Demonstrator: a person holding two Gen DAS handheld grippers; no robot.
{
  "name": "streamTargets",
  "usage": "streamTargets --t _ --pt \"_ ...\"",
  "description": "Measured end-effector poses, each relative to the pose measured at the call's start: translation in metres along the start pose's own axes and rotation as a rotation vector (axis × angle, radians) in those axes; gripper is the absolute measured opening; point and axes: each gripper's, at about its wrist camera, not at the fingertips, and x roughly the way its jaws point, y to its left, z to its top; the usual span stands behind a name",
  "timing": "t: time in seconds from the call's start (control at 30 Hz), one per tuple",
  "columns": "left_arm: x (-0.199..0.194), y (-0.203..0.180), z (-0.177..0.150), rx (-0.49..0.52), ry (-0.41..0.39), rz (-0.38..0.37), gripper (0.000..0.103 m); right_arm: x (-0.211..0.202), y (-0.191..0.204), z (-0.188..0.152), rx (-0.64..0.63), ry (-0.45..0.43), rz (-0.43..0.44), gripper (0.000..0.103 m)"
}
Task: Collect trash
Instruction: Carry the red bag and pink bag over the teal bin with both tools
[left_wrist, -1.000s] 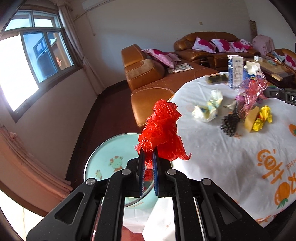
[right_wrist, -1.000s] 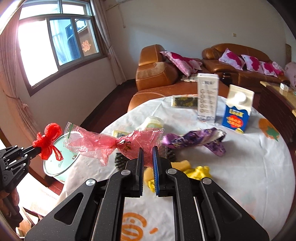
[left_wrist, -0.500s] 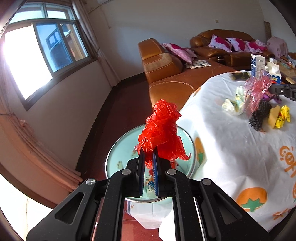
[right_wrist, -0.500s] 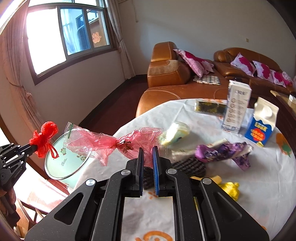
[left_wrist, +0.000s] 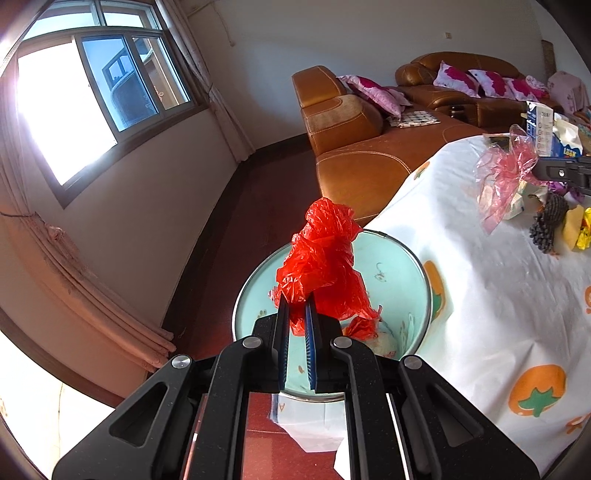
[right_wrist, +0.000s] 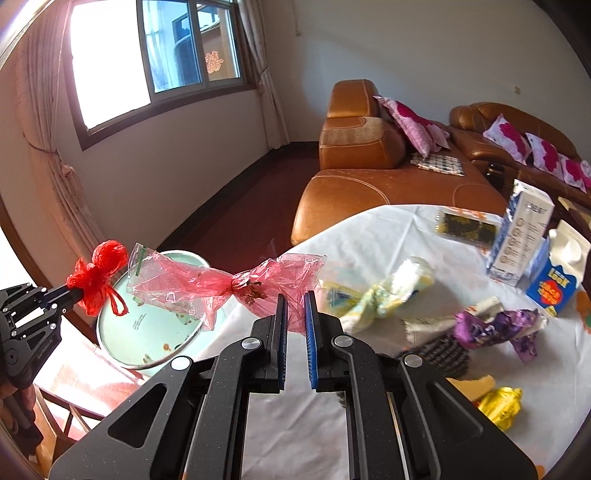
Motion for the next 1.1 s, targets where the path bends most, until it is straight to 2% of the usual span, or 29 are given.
streamTargets --t 0.6,1.1 --pt "0.010 0.016 -0.002 -0.014 0.024 0.043 0.008 0.028 0.035 0.009 -0.064 0.029 0.026 0.010" --pt "0.018 0.028 -0.005 -0.034 0.042 0.042 0.008 0.050 0.063 0.015 -0.107 0.059 0.044 0.010"
